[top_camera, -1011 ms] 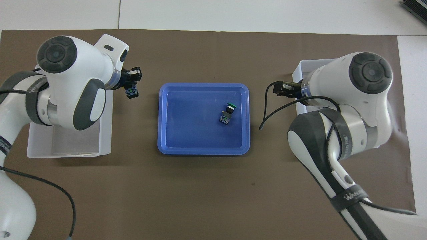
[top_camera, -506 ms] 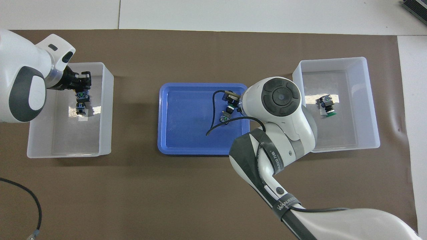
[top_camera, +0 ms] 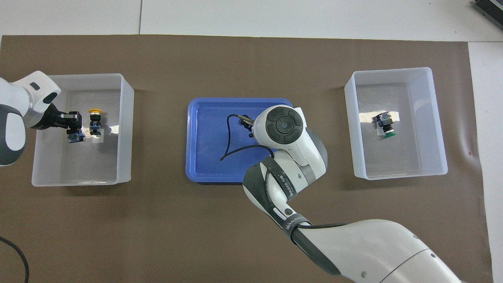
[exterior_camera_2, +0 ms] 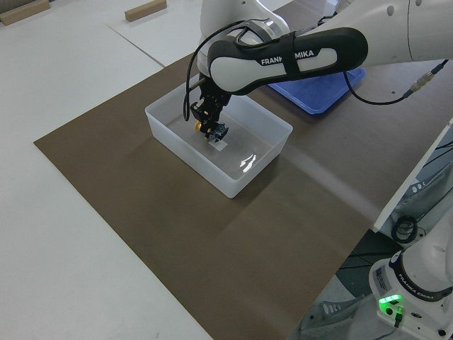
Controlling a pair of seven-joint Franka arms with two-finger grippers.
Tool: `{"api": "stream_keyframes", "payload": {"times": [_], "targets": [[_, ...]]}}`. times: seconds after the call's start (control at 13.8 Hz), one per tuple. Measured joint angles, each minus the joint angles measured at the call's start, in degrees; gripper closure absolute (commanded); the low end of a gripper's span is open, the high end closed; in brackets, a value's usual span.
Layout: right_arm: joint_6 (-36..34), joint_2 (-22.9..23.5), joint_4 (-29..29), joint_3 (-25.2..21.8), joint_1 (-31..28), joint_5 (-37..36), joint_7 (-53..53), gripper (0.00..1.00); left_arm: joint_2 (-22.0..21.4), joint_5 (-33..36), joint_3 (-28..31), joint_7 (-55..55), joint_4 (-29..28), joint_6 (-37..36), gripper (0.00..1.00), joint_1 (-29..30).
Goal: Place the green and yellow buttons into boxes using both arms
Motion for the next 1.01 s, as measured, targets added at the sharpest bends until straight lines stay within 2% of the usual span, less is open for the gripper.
{"api": "stream_keyframes", "payload": {"times": [0.07, 0.22, 0.36, 0.51, 0.79, 1.01], "targets": [[0.0, 0.35, -0.06, -0.11, -0.01, -0.02, 0.0, 0.0, -0.36, 0.0, -0.02, 0.32, -0.64, 0.9, 0.0, 0.24], [0.0, 0.47, -0.44, -0.33, -0.07, -0.28, 0.0, 0.52, -0.74, 0.0, -0.3, 0.4, -0.6, 1.07, 0.0, 0.24], [0.01, 0.47, -0.72, -0.34, -0.08, -0.55, 0.0, 1.0, -1.14, 0.0, -0.75, 0.39, 0.2, 0.87, 0.0, 0.11], [0.01, 0.48, -1.16, -0.35, -0.08, -0.58, 0.0, 1.0, -1.53, 0.0, -1.0, 0.39, 2.8, -2.6, 0.0, -0.07], [-0.49, -0.25, -0.55, -0.36, -0.08, -0.59, 0.0, 1.0, -2.18, -0.08, -1.51, -0.9, 13.6, -18.39, 0.0, -1.51], [-7.75, -6.04, 0.96, -0.85, -1.16, -0.89, -1.64, 1.0, -2.97, -0.12, -1.75, -5.32, 18.34, -25.08, 0.0, -5.04]]}}
